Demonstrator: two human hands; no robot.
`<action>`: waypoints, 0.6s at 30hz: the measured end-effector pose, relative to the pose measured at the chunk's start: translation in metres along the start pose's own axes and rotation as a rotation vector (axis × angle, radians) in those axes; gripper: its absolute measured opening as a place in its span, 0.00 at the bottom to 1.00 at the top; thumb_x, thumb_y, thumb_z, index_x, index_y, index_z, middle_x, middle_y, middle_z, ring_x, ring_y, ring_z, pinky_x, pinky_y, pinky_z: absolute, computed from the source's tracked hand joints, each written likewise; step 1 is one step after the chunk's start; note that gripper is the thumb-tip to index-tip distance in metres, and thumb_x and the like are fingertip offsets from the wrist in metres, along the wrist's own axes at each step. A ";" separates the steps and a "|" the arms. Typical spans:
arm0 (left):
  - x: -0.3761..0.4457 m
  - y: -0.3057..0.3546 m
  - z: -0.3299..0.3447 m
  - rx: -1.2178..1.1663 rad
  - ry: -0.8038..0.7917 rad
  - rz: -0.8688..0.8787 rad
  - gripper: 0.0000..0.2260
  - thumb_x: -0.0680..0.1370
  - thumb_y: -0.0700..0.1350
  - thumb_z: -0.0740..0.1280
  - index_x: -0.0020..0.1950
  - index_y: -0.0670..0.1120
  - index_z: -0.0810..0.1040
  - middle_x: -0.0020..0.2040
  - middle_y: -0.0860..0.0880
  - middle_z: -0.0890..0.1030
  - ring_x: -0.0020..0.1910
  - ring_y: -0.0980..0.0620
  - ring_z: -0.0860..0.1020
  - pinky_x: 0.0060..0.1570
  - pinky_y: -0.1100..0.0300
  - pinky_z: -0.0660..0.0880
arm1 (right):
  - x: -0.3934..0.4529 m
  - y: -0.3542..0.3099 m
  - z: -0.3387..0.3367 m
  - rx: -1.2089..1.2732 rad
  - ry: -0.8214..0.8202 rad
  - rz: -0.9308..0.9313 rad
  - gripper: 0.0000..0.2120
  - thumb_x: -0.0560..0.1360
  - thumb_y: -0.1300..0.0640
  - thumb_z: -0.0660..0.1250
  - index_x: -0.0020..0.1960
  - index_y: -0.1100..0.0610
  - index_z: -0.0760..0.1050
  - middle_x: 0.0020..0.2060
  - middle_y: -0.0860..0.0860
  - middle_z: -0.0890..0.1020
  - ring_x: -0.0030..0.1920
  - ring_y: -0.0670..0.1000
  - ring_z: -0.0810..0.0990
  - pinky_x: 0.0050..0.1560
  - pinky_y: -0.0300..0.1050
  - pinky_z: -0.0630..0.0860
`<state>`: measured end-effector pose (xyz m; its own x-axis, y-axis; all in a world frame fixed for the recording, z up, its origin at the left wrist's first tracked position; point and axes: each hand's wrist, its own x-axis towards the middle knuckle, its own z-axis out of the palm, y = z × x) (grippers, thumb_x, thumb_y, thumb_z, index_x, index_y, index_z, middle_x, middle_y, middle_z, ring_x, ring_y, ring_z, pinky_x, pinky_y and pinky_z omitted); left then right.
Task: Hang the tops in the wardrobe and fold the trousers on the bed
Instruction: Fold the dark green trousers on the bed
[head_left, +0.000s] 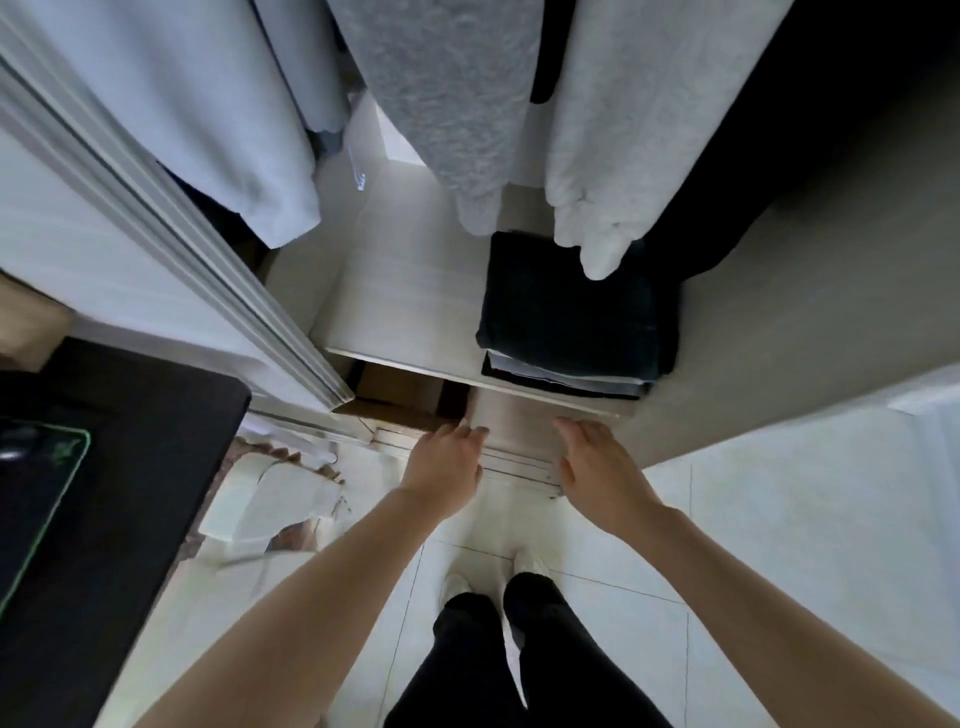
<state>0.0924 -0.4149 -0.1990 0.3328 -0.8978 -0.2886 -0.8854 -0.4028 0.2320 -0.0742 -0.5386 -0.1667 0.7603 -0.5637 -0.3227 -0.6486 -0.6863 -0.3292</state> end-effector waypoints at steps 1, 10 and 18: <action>-0.016 0.007 0.003 -0.034 -0.002 -0.031 0.20 0.80 0.46 0.60 0.73 0.48 0.66 0.64 0.49 0.78 0.61 0.49 0.76 0.59 0.55 0.74 | -0.006 -0.006 0.001 0.024 -0.031 -0.037 0.23 0.80 0.56 0.57 0.74 0.57 0.60 0.66 0.55 0.71 0.68 0.53 0.65 0.68 0.47 0.65; -0.130 0.067 0.022 -0.626 0.282 -0.724 0.15 0.81 0.45 0.59 0.67 0.52 0.74 0.57 0.52 0.81 0.57 0.52 0.78 0.59 0.54 0.75 | -0.037 -0.029 0.012 0.034 -0.253 -0.440 0.20 0.81 0.53 0.55 0.72 0.54 0.65 0.64 0.50 0.73 0.66 0.50 0.68 0.64 0.47 0.69; -0.225 0.165 0.060 -0.907 0.708 -1.359 0.11 0.80 0.46 0.61 0.59 0.53 0.78 0.47 0.55 0.83 0.46 0.56 0.79 0.44 0.59 0.75 | -0.071 -0.048 0.027 -0.042 -0.490 -0.843 0.17 0.81 0.53 0.57 0.69 0.52 0.67 0.57 0.47 0.77 0.58 0.46 0.75 0.51 0.34 0.68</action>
<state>-0.1479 -0.2684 -0.1513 0.8862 0.3192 -0.3357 0.4632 -0.5977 0.6544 -0.0983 -0.4538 -0.1517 0.8690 0.3669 -0.3321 0.1106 -0.7981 -0.5923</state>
